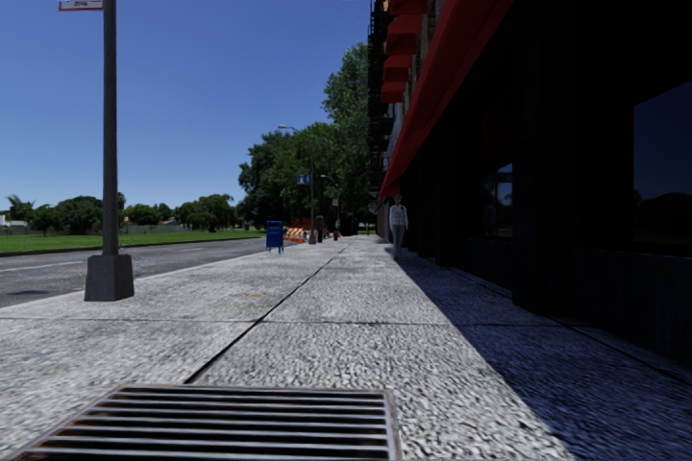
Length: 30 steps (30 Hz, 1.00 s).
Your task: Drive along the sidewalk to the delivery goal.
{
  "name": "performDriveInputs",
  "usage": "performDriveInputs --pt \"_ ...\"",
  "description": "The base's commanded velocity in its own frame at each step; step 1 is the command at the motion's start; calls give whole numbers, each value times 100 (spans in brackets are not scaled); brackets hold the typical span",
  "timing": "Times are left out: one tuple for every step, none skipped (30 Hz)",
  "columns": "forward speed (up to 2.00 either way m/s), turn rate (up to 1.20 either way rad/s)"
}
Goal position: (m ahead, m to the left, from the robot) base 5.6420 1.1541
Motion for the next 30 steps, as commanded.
performDriveInputs --pt "200 0" --pt "200 0" --pt "200 0" --pt "200 0" --pt "200 0" --pt "200 0" --pt "200 0" --pt "200 0" --pt "200 0" --pt "200 0" --pt "200 -43" --pt "200 -97" --pt "200 -120" --pt "200 -114" --pt "200 0" --pt "200 0" --pt "200 0" --pt "200 0" --pt "200 0" --pt "200 0" --pt "200 0" --pt "200 0" --pt "200 0" --pt "200 0" --pt "200 0" --pt "200 0" --pt "200 0" --pt "200 0" --pt "200 0" --pt "200 0"
